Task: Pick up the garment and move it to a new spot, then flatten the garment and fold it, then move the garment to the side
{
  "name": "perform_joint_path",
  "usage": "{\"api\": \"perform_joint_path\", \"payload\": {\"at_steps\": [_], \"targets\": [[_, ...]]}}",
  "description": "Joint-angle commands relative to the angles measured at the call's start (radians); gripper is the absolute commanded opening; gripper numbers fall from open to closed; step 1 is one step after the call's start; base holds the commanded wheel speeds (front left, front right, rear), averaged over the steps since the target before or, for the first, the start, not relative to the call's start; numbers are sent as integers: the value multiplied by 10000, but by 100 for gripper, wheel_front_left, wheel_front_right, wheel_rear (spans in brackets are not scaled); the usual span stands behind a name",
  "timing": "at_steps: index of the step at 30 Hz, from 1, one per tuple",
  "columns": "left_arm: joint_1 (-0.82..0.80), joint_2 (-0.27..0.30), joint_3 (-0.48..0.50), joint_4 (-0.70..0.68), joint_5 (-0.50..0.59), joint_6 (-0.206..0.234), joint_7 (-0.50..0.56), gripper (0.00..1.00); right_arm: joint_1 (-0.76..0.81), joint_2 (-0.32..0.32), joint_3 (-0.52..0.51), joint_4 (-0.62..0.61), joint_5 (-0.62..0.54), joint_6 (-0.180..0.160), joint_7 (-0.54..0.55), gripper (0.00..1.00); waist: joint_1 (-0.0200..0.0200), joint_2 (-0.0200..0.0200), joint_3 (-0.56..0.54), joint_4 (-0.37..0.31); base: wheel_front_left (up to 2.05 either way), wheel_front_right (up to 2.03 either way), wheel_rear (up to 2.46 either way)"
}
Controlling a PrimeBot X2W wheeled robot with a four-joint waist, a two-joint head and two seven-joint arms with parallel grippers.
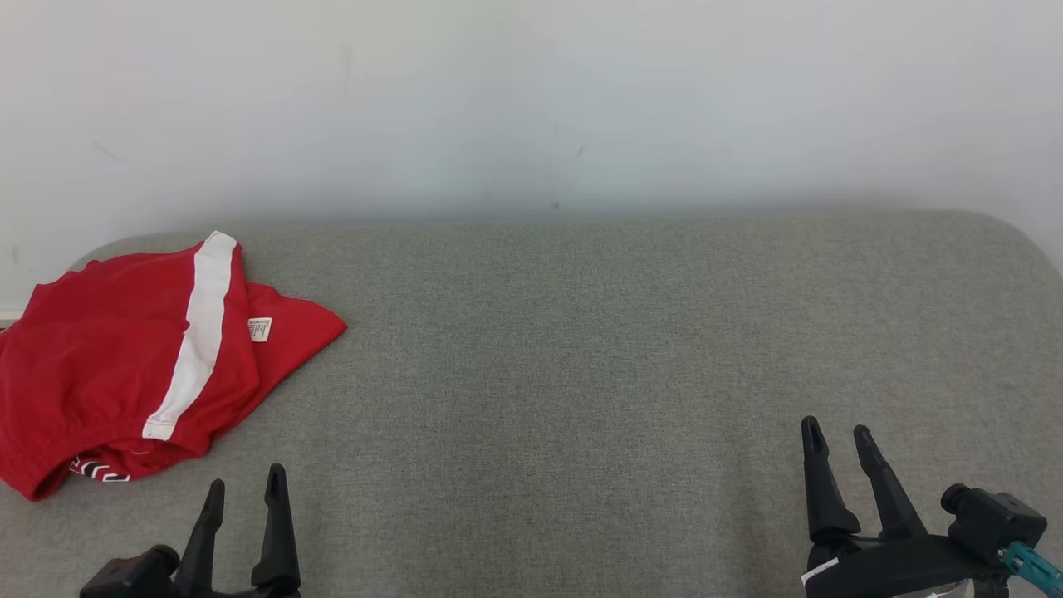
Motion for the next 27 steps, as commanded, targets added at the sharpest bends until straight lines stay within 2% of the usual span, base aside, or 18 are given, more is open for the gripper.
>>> {"api": "perform_joint_path", "payload": {"at_steps": [1,27], "targets": [[43,110,-34,-175,314,49,-106,100,9,-24,29,-185,-346,-12,-19,100,0,0,-6,5,0,0,0],[455,524,-151,-864,2085,168,-480,100,395,-29,-45,-833,-2448,-16,-168,100,0,0,-92,-21,0,0,0]]}}
